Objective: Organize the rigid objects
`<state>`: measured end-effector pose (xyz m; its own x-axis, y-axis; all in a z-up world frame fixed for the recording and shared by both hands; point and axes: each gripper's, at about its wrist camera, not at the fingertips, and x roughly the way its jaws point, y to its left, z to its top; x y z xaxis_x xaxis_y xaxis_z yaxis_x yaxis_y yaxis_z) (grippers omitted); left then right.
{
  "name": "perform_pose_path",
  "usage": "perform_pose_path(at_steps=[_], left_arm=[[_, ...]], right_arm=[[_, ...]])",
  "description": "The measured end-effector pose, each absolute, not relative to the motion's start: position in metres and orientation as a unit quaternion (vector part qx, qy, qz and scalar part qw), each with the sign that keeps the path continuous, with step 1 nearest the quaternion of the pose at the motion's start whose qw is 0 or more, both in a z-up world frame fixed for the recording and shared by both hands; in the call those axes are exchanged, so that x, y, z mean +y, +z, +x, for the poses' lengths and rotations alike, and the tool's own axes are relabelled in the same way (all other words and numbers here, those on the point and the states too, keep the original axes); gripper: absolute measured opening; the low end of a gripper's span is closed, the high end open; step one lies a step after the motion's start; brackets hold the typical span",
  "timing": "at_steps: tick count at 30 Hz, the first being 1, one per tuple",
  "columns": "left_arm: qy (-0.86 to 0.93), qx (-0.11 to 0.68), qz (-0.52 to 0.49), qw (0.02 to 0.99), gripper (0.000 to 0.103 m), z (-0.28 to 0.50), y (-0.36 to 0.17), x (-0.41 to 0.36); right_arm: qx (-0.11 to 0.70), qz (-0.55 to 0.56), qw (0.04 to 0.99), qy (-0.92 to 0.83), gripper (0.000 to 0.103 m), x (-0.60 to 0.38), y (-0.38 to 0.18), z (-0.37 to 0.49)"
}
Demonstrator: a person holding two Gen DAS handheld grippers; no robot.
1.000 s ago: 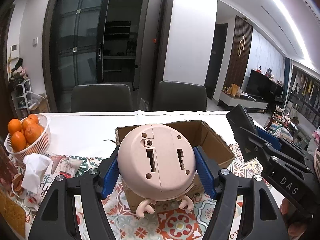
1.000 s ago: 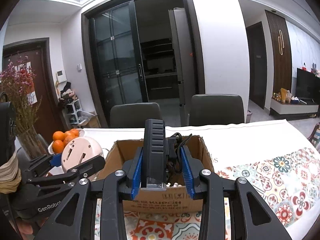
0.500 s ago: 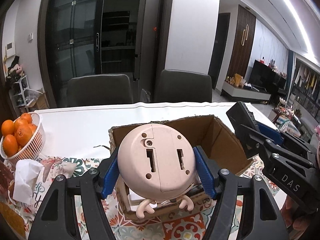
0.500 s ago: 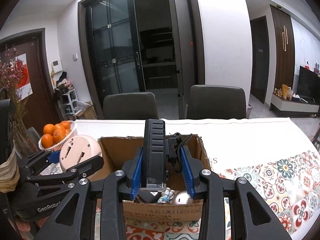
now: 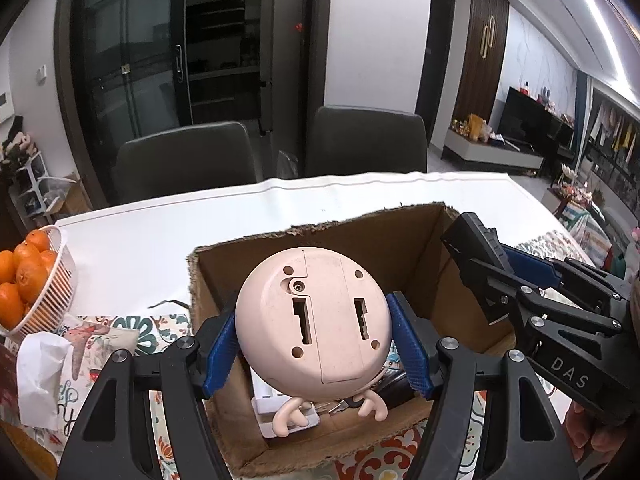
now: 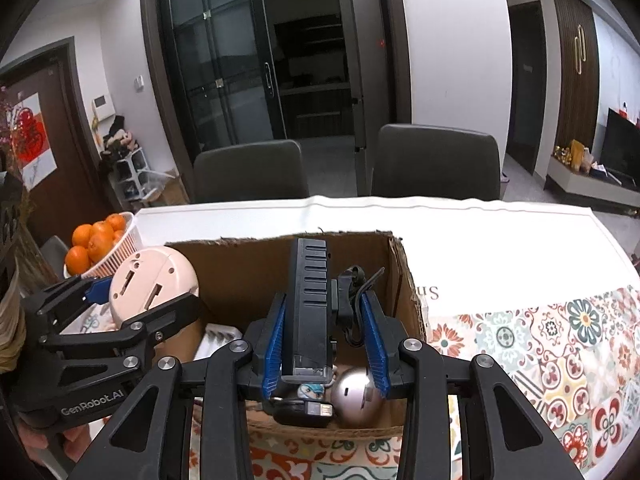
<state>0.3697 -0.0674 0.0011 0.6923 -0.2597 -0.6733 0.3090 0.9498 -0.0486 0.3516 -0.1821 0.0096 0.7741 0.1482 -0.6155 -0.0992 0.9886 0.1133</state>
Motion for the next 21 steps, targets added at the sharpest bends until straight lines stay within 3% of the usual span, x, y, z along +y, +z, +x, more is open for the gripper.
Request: perform_pose_path(at_steps=[7,10,21], left_arm=[[-0.154,0.387,0.048,0.908,0.069,0.378,-0.009,-0.073],[-0.139,0.374,0.048,0.916,0.081,0.373,-0.004,-0.072],[-0.109,0.331,0.043,0.936,0.086,0.331,0.023,-0.059]], right_arm=[[0.355,0.029,0.932,0.066,0.041,-0.185,0.001,0.356],[0.363,0.033,0.929,0.058,0.048,-0.187,-0.001,0.357],[0.327,0.024,0.945,0.016,0.056,-0.191,0.024,0.322]])
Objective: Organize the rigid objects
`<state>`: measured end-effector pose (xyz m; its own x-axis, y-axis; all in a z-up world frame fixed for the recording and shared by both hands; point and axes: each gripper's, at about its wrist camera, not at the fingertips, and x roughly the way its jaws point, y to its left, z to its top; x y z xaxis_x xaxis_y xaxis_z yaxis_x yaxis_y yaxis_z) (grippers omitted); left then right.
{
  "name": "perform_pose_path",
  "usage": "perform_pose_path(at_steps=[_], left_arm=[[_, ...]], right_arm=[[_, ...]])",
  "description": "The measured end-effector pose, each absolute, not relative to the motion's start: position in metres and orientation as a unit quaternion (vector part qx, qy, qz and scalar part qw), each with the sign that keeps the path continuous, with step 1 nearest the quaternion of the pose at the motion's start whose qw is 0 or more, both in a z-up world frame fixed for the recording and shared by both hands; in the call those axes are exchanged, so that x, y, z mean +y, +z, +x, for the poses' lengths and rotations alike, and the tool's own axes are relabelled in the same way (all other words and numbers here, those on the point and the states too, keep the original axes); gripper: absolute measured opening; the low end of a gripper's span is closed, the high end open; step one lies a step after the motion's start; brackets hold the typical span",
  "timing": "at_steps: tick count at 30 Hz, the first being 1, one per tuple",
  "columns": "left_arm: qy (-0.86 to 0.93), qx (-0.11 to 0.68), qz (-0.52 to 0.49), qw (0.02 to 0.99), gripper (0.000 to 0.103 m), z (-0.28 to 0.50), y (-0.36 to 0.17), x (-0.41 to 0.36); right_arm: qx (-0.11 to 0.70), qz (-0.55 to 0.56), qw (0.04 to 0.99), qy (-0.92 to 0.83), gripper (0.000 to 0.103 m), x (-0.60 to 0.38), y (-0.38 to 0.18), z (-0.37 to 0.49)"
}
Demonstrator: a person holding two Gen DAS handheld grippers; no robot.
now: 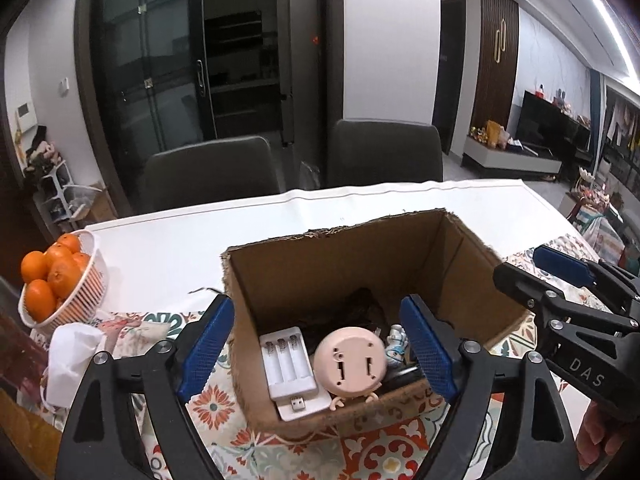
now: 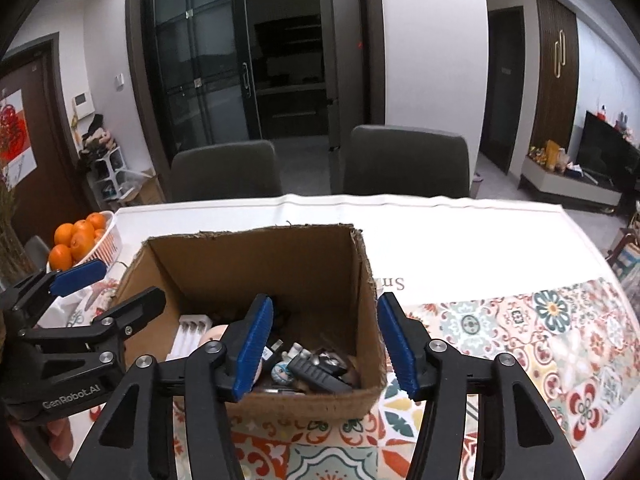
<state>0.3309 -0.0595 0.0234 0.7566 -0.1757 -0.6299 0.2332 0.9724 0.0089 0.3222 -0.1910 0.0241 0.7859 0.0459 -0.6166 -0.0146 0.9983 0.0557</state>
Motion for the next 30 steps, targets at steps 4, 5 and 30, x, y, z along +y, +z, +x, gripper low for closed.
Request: perform_pose_path(at_steps=[4,5,30], left_arm=[[-0.100,0.309,0.042,0.945,0.090,0.305,0.037,-0.056],[-0.099,0.303,0.043,0.947,0.094,0.299,0.039,-0.055],[-0.044,0.222,0.054,0.973,0.103,0.126,0.053,-0.021]], right_arm=[[0.310,0.028,0.950,0.007,0.060,-0.194,0.036,0.299],[0.304,0.027,0.952,0.003,0.062,-0.194,0.040,0.292],[0.251,0.015,0.967,-0.040,0.093,-0.173,0.055,0.135]])
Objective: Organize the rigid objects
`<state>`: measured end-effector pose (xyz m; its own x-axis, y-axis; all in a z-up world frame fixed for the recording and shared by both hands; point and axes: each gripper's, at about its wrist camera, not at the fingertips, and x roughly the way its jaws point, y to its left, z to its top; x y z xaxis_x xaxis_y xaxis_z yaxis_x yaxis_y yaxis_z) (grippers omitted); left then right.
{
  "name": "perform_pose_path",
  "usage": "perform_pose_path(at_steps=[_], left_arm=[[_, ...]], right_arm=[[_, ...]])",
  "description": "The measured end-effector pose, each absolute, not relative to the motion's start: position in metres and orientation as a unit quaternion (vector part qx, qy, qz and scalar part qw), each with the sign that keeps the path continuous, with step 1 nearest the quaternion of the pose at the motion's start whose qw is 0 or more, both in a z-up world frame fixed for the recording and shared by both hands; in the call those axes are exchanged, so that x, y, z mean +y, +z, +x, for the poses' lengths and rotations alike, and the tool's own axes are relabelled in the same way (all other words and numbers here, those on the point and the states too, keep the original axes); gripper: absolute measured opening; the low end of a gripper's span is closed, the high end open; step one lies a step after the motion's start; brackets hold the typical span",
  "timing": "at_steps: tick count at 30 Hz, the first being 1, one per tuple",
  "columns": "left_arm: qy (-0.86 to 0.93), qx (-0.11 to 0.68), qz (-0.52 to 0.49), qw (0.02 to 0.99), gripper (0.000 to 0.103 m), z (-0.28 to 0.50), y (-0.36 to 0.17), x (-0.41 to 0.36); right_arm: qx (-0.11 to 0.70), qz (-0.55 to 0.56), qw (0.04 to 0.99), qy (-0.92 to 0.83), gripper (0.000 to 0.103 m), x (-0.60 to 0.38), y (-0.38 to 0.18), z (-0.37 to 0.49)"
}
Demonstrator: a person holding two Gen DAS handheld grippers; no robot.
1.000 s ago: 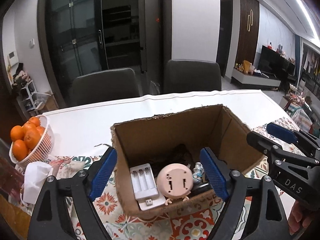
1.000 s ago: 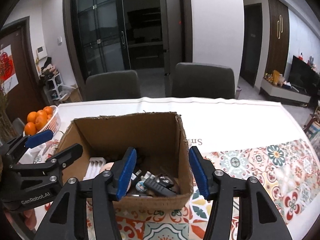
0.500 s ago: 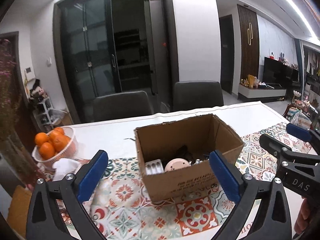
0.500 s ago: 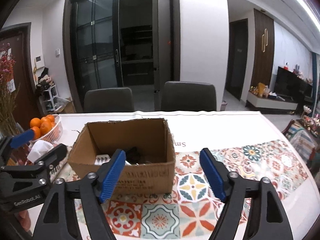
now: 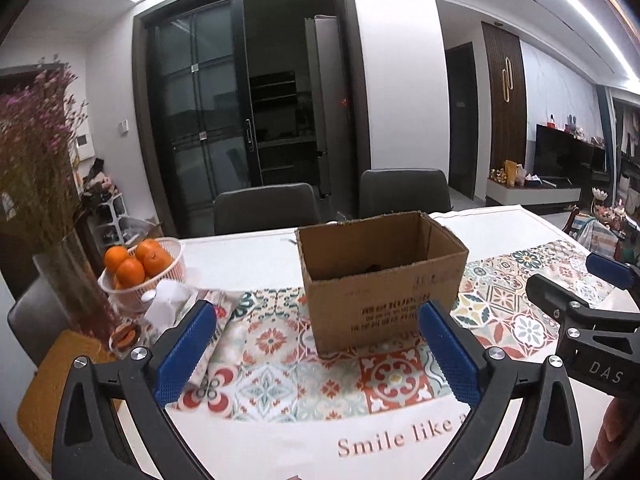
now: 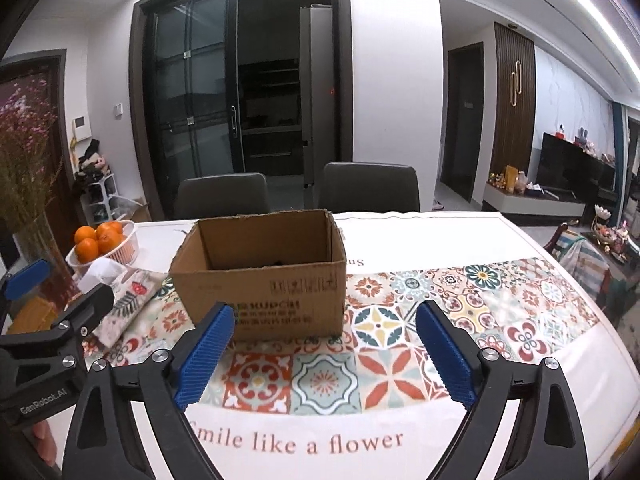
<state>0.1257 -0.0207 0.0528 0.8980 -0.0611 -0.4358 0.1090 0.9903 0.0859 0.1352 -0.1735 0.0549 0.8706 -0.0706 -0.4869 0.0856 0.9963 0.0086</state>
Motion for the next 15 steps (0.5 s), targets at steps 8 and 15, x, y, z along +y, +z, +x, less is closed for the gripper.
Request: perform_pose_path(at_steps=[8,15], left_arm=[[-0.029,0.206,0.050,0.977,0.103,0.092,0.055,-0.014],[-0.034,0.194,0.045,0.979,0.103,0.073,0.058,-0.012]], right_arm=[[0.247,0.020,0.968,-0.029,0.094,-0.168,0.054,0.105],[0.236,0.021,0.971,-0.031,0.094,-0.165,0.055,0.086]])
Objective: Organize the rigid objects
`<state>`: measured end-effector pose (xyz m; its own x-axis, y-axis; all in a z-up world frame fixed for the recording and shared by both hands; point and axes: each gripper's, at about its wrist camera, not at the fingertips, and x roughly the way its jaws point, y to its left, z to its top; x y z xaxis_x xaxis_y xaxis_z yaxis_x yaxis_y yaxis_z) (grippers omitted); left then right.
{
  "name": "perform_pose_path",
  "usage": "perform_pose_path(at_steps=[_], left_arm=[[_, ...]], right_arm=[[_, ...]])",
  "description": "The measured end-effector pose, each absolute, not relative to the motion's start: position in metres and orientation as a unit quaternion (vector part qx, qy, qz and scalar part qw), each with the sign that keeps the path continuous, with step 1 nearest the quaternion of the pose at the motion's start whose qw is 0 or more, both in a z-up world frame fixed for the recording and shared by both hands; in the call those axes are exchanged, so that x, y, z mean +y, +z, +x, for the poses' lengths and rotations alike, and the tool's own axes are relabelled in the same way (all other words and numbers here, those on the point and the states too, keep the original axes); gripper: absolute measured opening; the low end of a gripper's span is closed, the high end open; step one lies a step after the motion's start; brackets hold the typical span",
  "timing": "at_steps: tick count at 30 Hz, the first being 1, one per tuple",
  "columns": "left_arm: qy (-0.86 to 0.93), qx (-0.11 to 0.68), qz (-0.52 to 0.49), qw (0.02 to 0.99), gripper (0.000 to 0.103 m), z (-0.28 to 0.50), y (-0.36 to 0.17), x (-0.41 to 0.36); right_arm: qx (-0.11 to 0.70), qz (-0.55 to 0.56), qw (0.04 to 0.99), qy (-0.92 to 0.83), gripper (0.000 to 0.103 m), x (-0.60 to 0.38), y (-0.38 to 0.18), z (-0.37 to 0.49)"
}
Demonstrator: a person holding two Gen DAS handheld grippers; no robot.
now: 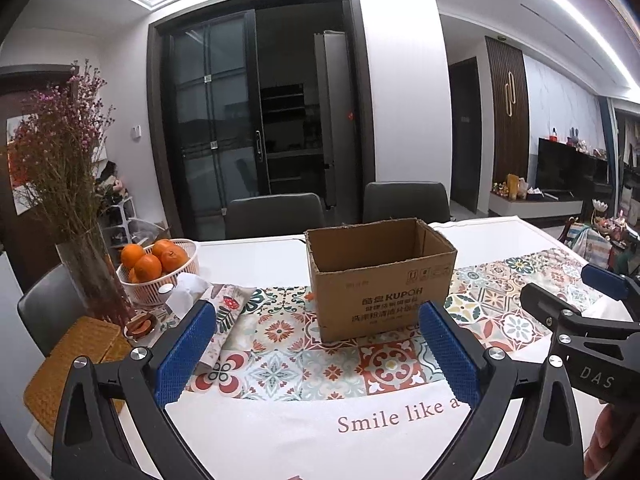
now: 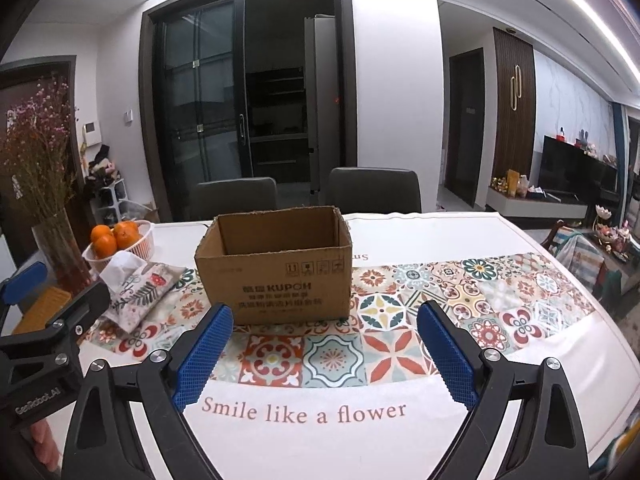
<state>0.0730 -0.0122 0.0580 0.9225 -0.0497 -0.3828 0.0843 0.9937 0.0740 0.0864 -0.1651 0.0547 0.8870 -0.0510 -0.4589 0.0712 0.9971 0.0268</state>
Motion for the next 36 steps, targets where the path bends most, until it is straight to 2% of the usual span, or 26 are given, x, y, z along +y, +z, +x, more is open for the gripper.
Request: perform_pose_path(at_steps=[36], left_arm=[[-0.024,0.185,0.042,0.982,0.103,0.061,0.061,-0.012]], right_arm=[[0.223,0.019,0.974,-0.033,0.094,-0.165,0.059,0.073]])
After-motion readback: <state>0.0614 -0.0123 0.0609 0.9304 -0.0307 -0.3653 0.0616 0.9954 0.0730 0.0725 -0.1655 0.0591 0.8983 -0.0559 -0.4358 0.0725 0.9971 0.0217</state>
